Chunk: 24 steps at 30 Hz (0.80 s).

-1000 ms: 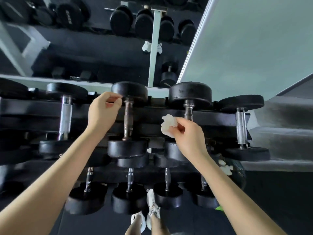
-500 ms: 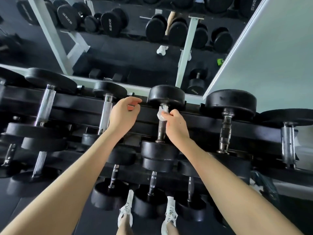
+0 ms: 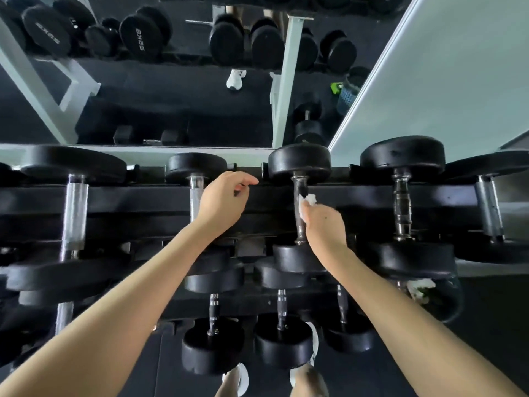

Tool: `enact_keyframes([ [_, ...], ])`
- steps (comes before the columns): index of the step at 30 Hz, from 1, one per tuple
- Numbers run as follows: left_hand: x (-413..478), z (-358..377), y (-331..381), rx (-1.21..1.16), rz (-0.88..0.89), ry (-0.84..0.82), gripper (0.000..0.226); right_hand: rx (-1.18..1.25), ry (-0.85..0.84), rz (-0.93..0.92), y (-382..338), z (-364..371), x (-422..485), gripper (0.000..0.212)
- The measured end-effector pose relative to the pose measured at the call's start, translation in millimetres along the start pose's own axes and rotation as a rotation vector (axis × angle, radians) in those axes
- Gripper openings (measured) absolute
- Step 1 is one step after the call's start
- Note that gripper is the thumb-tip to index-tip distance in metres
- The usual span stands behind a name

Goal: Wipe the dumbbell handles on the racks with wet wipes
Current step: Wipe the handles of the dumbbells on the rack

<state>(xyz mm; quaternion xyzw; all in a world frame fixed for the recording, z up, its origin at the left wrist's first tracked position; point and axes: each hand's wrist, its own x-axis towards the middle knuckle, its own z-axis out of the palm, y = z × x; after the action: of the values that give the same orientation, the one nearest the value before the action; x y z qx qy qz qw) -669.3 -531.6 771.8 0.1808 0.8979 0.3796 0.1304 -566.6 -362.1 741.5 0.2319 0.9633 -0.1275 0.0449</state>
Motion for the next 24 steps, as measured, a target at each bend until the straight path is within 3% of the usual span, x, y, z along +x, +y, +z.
enact_keyframes([
  [1,2,0,0,0.004,0.026,-0.018,0.027,-0.028,-0.108,0.034,3,2,-4,0.050],
  [3,10,4,5,-0.010,0.082,-0.033,0.026,0.089,-0.258,0.132,3,-2,-5,0.021],
  [5,21,10,14,-0.036,0.112,-0.043,0.028,0.294,-0.266,0.324,-6,-13,2,0.044],
  [6,27,13,20,-0.053,0.122,-0.045,0.030,0.263,-0.237,0.329,-6,-13,13,0.047],
  [9,51,23,31,-0.036,0.147,-0.072,0.040,0.231,-0.052,0.134,-6,-12,39,0.033],
  [12,67,27,35,-0.005,0.141,-0.146,0.045,0.508,-0.145,0.115,5,-14,23,0.023],
  [14,72,29,34,-0.020,0.131,-0.152,0.041,0.438,-0.244,-0.024,15,-12,7,0.033],
  [16,75,31,33,-0.032,0.121,-0.119,0.037,0.268,-0.311,-0.217,23,-12,10,0.024],
  [18,78,33,32,-0.050,0.105,-0.100,0.034,0.170,-0.300,-0.169,23,-17,34,0.024],
  [21,79,34,31,-0.078,0.078,-0.078,0.033,0.263,-0.002,-0.162,5,-15,62,0.033],
  [23,78,35,33,-0.090,0.066,-0.080,0.033,0.438,-0.119,-0.053,9,-11,54,0.032],
  [24,77,34,33,-0.094,0.062,-0.081,0.033,0.353,-0.225,-0.101,15,-6,41,0.032],
])
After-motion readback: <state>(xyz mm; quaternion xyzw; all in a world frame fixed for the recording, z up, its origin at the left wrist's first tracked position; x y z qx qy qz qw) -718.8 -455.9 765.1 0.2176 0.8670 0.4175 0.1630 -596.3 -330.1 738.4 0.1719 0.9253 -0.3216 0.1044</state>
